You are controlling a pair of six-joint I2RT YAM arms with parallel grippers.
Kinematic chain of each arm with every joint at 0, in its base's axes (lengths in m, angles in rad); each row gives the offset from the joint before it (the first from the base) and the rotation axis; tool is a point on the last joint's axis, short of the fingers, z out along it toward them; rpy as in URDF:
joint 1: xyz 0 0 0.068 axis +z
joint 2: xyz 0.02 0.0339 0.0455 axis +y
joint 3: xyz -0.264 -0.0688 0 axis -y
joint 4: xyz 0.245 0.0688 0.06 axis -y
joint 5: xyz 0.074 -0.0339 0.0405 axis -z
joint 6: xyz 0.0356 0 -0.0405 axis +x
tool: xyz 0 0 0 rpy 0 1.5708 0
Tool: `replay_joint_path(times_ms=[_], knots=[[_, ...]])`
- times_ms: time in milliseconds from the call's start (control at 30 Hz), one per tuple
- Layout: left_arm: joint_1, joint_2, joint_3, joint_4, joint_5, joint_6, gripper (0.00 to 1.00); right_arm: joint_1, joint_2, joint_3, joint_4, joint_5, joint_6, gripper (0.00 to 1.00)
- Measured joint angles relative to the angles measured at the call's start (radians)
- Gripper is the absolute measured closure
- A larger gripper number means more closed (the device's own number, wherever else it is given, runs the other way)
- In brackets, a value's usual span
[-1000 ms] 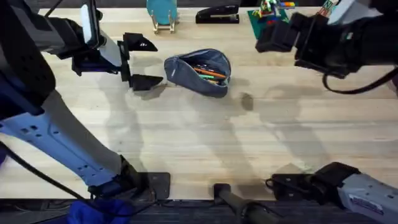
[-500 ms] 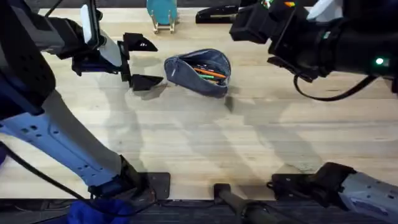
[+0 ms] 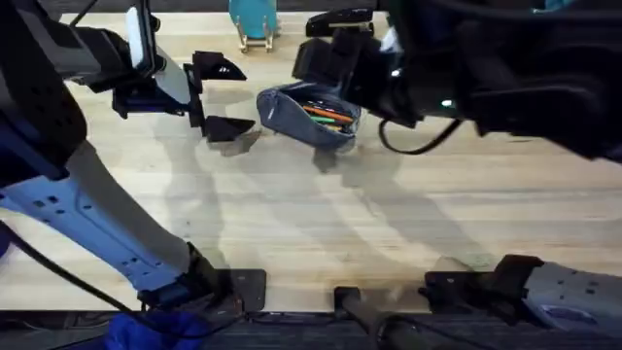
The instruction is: Unzip the bag, pick up the pens from the table one at a time and place them inside, then zip the bag closed.
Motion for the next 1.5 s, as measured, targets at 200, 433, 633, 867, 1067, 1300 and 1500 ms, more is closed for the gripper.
replay_joint_path(times_ms=[200,433,633,867,1067,1300,1500], knots=[[0.0,0.0,0.0,0.0,0.0,0.0,0.007,0.04,0.141,0.0,0.136,-0.025,0.004,0.005],[0.0,0.0,0.0,0.0,0.0,0.0,0.008,0.072,0.236,0.0,0.219,-0.053,0.004,0.005],[0.0,0.0,0.0,0.0,0.0,0.0,0.008,0.078,0.305,0.0,0.282,-0.059,0.004,0.005],[0.0,0.0,0.0,0.0,0.0,0.0,0.008,0.083,0.356,0.0,0.336,-0.061,0.005,0.005],[0.0,0.0,0.0,0.0,0.0,0.0,0.008,0.087,0.368,0.0,0.36,-0.064,0.005,0.006],[0.0,0.0,0.0,0.0,0.0,0.0,0.008,0.087,0.409,0.0,0.391,-0.063,0.006,0.005],[0.0,0.0,0.0,0.0,0.0,0.0,0.008,0.087,0.454,0.0,0.453,-0.06,-0.014,0.005]])
